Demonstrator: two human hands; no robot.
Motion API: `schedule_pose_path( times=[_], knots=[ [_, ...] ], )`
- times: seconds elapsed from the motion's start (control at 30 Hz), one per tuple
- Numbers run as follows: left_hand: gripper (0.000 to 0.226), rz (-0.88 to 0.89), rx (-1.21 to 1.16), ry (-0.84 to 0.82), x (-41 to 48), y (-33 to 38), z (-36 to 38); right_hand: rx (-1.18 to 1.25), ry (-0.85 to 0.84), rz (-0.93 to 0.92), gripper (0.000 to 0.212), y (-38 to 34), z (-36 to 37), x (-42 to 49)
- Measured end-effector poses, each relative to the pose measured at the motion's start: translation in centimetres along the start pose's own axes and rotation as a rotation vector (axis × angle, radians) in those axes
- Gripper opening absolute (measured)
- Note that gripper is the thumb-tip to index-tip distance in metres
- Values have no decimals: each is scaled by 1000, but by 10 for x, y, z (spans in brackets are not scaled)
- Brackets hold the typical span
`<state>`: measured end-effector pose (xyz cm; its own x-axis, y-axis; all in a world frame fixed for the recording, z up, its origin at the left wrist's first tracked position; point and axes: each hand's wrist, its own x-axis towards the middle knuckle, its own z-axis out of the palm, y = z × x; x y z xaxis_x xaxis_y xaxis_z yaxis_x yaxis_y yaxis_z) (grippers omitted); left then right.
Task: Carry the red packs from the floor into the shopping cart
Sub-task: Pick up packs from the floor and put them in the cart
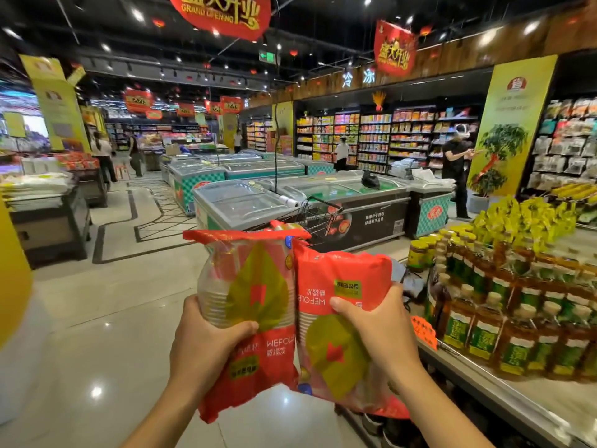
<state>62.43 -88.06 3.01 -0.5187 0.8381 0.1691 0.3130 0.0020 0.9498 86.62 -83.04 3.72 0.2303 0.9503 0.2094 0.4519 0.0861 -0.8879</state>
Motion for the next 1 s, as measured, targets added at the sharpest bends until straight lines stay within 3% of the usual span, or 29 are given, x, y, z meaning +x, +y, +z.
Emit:
schedule_pose_path(
  times=[0.17, 0.33, 0.7, 1.0],
  knots=[
    [90, 3, 30, 44, 60, 10, 34, 15, -27, -31, 92, -1, 25, 77],
    [92, 26, 48, 69, 119, 20, 76, 59, -76, -40, 77, 6, 44, 157],
    [89, 32, 83, 102, 224, 12, 139, 60, -108, -40, 75, 15, 88, 277],
    [88, 20, 80, 93, 350, -22, 161, 39, -82, -48, 91, 6, 171, 367]
  ],
)
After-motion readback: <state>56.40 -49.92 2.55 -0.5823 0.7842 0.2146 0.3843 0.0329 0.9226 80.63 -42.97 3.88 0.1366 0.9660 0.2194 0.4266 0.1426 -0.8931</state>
